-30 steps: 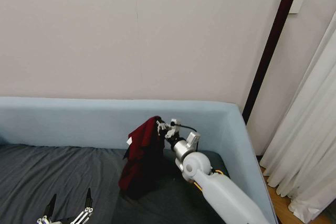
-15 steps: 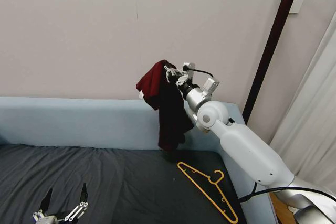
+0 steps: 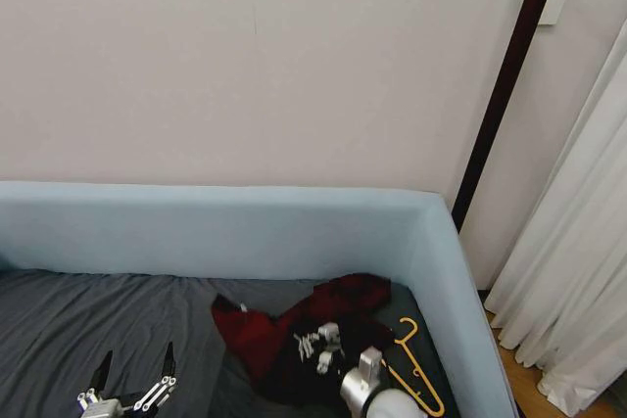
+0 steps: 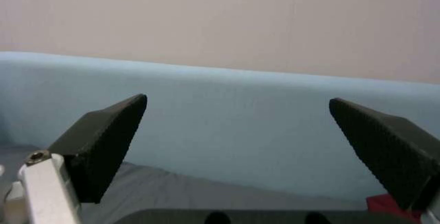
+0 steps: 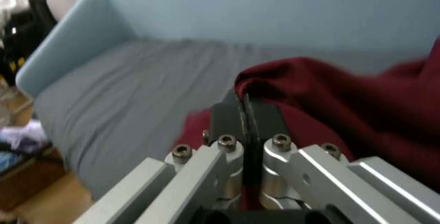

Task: Pick up the clothes from the sofa and hang them on the clothes hanger.

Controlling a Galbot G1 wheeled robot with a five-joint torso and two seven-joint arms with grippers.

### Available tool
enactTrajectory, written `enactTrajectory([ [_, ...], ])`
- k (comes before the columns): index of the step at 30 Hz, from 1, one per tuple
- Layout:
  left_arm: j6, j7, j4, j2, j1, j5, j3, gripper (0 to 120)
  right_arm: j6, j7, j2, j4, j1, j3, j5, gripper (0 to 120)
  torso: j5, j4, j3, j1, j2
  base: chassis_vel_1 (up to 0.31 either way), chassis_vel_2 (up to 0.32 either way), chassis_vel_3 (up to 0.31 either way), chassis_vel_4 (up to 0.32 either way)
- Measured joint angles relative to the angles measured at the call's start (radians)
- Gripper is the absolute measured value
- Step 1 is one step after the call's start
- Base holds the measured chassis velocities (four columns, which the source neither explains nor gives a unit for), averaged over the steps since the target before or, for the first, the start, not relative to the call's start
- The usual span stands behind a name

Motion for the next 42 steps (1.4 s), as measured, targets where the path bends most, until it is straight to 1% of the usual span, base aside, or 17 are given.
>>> enactTrajectory([
  [13,0.001,-0.002,-0.011,-0.007,0.004,0.002,-0.012,100,-0.05,-0.024,-0.025,0.015,-0.094,-0.068,-0.022,0,0.0,0.0,0.0,0.0,0.0,0.0,0.0,0.0,0.0],
  [18,0.001,-0.002,-0.011,-0.007,0.002,0.002,-0.011,100,-0.067,0.025,-0.025,0.039,-0.102,-0.066,0.008,0,0.0,0.0,0.0,0.0,0.0,0.0,0.0,0.0,0.0],
  [20,0.001,-0.003,-0.011,-0.007,0.001,0.002,-0.009,100,-0.074,0.034,-0.032,0.068,-0.103,-0.054,0.052,10,0.0,0.0,0.0,0.0,0.0,0.0,0.0,0.0,0.0],
  [21,0.001,-0.003,-0.011,-0.007,0.001,0.002,-0.009,100,-0.074,0.034,-0.032,0.068,-0.103,-0.054,0.052,10,0.0,0.0,0.0,0.0,0.0,0.0,0.0,0.0,0.0],
  [22,0.001,-0.003,-0.01,-0.006,0.001,0.002,-0.009,100,-0.079,0.036,-0.037,0.084,-0.104,-0.046,0.078,14,-0.0001,0.0,0.0,0.0,0.0,0.0,0.0,0.0,0.0],
  [24,0.002,-0.003,-0.008,-0.003,0.0,0.002,-0.01,100,-0.095,0.044,-0.049,0.14,-0.11,-0.026,0.157,22,0.0,0.0,0.0,0.0,0.0,0.0,0.0,0.0,0.0],
  [25,0.002,-0.003,-0.007,-0.002,0.0,0.002,-0.01,100,-0.103,0.046,-0.056,0.176,-0.113,-0.008,0.194,29,0.0,0.0,0.0,0.0,0.0,0.0,0.0,0.0,0.0],
  [28,0.002,-0.003,-0.007,-0.001,0.0,0.002,-0.01,100,-0.103,0.038,-0.062,0.205,-0.115,0.02,0.213,35,0.0,0.0,0.0,0.0,0.0,0.0,0.0,0.0,0.0],
  [31,0.002,-0.004,-0.007,-0.002,0.002,0.006,-0.007,100,-0.103,0.05,-0.06,0.24,-0.102,0.087,0.268,51,0.0,-0.0002,0.0,0.0,0.0,0.0,0.0,0.0,0.0],
  [32,0.002,-0.004,-0.007,-0.002,0.002,0.006,-0.007,100,-0.103,0.05,-0.06,0.24,-0.102,0.087,0.268,51,0.0,-0.0002,0.0,0.0,0.0,0.0,0.0,0.0,0.0],
  [34,0.002,-0.004,-0.01,-0.004,0.004,0.01,-0.006,100,-0.112,0.095,-0.042,0.243,-0.082,0.139,0.322,58,0.0,0.0,0.0,0.0,0.0,0.0,0.0,0.0,0.0],
  [35,0.002,-0.004,-0.011,-0.005,0.005,0.012,-0.006,100,-0.114,0.105,-0.038,0.242,-0.078,0.149,0.333,62,0.0,0.0,0.0,0.0,0.0,0.0,0.0,0.0,0.0],
  [36,0.002,-0.004,-0.011,-0.005,0.005,0.012,-0.006,100,-0.114,0.105,-0.038,0.242,-0.078,0.149,0.333,62,0.0,0.0,0.0,0.0,0.0,0.0,0.0,0.0,0.0],
  [37,0.002,-0.004,-0.012,-0.007,0.006,0.015,-0.005,100,-0.12,0.125,-0.03,0.237,-0.071,0.168,0.354,67,0.0001,0.0001,0.0,0.0,0.0,0.0,0.0,0.0,0.0],
  [38,0.002,-0.004,-0.015,-0.008,0.008,0.019,-0.004,100,-0.13,0.161,-0.02,0.231,-0.062,0.191,0.381,74,0.0,0.0,0.0,0.0,0.0,0.0,0.0,0.0,0.0],
  [41,0.002,-0.005,-0.02,-0.013,0.009,0.022,-0.004,100,-0.16,0.273,0.004,0.214,-0.048,0.217,0.412,86,0.0,0.0,0.0,0.0,0.0,0.0,0.0,0.0,0.0],
  [42,0.002,-0.005,-0.02,-0.013,0.009,0.022,-0.004,100,-0.16,0.273,0.004,0.214,-0.048,0.217,0.412,86,0.0,0.0,0.0,0.0,0.0,0.0,0.0,0.0,0.0],
])
